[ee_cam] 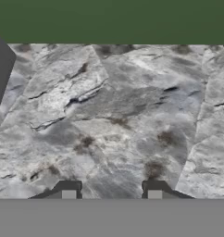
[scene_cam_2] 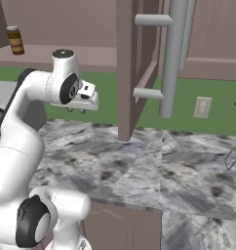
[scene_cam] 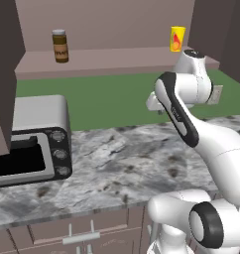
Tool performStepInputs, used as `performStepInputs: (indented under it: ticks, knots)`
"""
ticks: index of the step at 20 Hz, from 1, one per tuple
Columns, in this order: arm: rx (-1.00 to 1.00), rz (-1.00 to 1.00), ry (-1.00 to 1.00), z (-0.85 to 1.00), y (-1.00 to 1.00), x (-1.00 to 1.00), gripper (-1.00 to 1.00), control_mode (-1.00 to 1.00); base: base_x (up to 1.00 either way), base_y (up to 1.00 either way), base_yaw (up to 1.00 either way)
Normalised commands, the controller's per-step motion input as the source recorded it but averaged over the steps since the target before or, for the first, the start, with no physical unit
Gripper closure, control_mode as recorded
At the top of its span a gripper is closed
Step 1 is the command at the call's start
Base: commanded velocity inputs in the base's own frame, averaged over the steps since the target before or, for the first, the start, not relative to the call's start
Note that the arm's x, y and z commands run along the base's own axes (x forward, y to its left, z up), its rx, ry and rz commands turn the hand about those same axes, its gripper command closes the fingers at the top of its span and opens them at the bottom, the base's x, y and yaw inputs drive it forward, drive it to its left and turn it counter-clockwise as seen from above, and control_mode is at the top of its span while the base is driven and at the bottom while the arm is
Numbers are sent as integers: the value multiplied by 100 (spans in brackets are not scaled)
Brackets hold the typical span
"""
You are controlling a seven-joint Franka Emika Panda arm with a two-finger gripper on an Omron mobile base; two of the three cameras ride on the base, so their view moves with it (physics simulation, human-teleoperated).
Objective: Take the cinnamon bottle from the cabinet and place it on the dining table, next to the plate with the cupcake. Then take the chocolate from the dining counter and place it on the cupcake plate.
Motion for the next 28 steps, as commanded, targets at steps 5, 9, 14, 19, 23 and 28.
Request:
performStepInputs:
  ticks: [5, 9, 14, 19, 23, 28]
  knots:
    - [0, 4, -5, -1, 3, -13, -100, -100, 0, 0, 0]
    - [0, 21, -25, 1, 27, -20, -100, -100, 0, 0, 0]
    - [0, 33, -33, 19, 41, -3, -100, -100, 0, 0, 0]
    - [0, 33, -20, 42, 45, 0, -100, -100, 0, 0, 0]
    - [3, 24, -9, 54, 50, 8, -100, -100, 0, 0, 0]
    - [7, 12, -2, 63, 49, 15, -100, -100, 0, 0, 0]
